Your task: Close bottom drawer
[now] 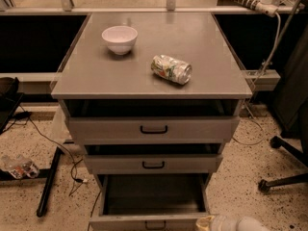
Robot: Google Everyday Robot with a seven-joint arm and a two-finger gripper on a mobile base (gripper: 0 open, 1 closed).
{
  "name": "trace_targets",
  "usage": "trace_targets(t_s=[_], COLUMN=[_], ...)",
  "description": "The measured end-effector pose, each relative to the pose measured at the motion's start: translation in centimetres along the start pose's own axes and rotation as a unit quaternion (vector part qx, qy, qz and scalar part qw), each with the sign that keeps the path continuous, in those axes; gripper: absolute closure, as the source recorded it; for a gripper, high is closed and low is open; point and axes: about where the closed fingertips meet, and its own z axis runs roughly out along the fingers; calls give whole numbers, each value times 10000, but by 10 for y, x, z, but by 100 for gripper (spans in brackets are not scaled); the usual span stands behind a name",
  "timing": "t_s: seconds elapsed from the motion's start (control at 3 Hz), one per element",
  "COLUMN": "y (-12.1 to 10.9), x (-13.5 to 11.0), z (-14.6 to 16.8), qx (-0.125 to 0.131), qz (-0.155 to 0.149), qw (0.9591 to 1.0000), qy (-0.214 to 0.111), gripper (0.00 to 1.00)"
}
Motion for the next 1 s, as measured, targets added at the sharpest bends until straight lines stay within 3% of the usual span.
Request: trace_targets(t_s=[0.67, 1.0], y=[-4, -4], x=[5, 5], z=[27, 27], qx=[-74, -74], qz=[21, 21], qw=[9999, 9999], qy=[105, 105], gripper=[100, 81])
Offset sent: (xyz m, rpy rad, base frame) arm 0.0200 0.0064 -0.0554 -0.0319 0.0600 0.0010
